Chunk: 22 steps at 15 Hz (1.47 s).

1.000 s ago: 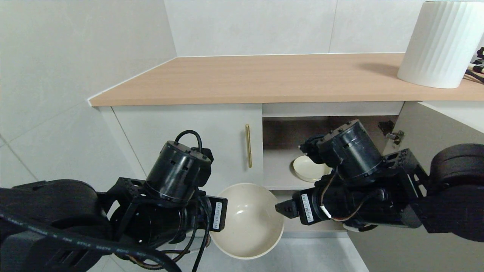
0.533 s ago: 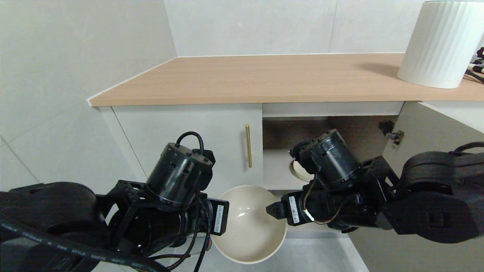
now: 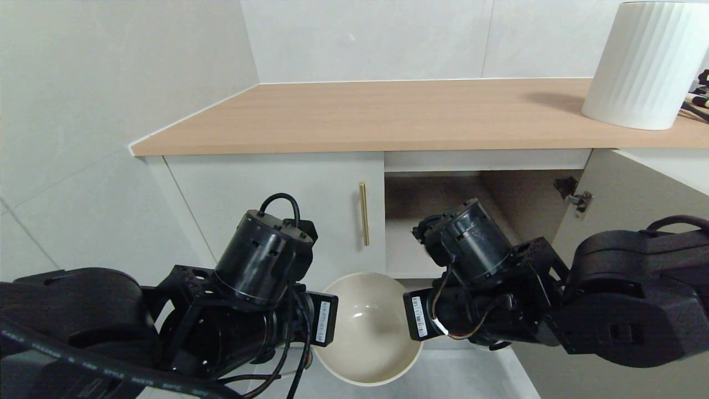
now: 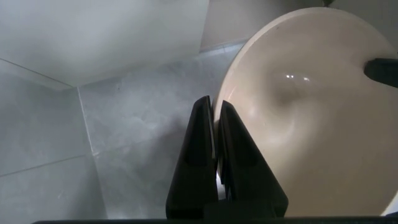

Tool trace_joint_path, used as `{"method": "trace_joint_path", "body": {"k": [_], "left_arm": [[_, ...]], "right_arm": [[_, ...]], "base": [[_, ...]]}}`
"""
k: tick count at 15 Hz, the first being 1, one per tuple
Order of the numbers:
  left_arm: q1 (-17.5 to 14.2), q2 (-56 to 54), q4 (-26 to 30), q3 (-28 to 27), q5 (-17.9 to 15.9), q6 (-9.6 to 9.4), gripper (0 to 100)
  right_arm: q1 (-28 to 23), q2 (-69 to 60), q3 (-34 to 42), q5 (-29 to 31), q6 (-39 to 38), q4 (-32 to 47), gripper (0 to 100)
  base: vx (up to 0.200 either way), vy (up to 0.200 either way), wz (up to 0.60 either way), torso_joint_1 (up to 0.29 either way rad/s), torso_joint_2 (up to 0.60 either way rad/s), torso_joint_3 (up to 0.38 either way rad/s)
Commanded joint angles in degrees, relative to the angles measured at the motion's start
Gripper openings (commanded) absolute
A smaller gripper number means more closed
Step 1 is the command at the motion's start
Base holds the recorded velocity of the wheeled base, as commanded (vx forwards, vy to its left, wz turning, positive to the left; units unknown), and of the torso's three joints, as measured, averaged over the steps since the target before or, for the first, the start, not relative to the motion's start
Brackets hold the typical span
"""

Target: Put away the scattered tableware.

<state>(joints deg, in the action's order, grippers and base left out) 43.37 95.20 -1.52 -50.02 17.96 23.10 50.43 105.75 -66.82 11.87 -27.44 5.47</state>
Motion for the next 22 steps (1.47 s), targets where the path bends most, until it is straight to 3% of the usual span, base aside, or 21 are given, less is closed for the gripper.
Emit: {"method": "trace_joint_path", "body": {"k": [1, 6, 7, 11, 18, 22], "left_arm": [[0.0, 0.0, 0.1, 0.0, 0.1, 0.01, 0], [0.0, 0.0, 0.1, 0.3, 0.1, 0.01, 0], [0.0, -0.2, -0.1, 0.4, 0.1, 0.01, 100], [-0.1, -0.5, -1.4, 0.4, 0.1, 0.19, 100], [-0.1, -1.1, -1.4, 0.4, 0.1, 0.37, 100], [-0.1, -1.1, -1.4, 0.4, 0.1, 0.37, 100]], "right_arm": [[0.0, 0.2, 0.0, 0.2, 0.0, 0.2, 0], [0.0, 0.2, 0.0, 0.2, 0.0, 0.2, 0], [0.0, 0.2, 0.1, 0.2, 0.0, 0.2, 0], [-1.8, 1.5, -0.2, 0.3, -3.1, -1.8, 0], [-20.8, 16.8, -0.4, 1.2, -8.2, -23.8, 0], [-27.1, 20.4, -2.8, 3.8, -9.1, -28.5, 0]], "base": [[0.0, 0.0, 0.0, 0.0, 0.0, 0.0], [0.0, 0.0, 0.0, 0.0, 0.0, 0.0], [0.0, 0.0, 0.0, 0.0, 0.0, 0.0], [0.0, 0.0, 0.0, 0.0, 0.0, 0.0], [0.0, 0.0, 0.0, 0.0, 0.0, 0.0], [0.0, 0.0, 0.0, 0.0, 0.0, 0.0]]}}
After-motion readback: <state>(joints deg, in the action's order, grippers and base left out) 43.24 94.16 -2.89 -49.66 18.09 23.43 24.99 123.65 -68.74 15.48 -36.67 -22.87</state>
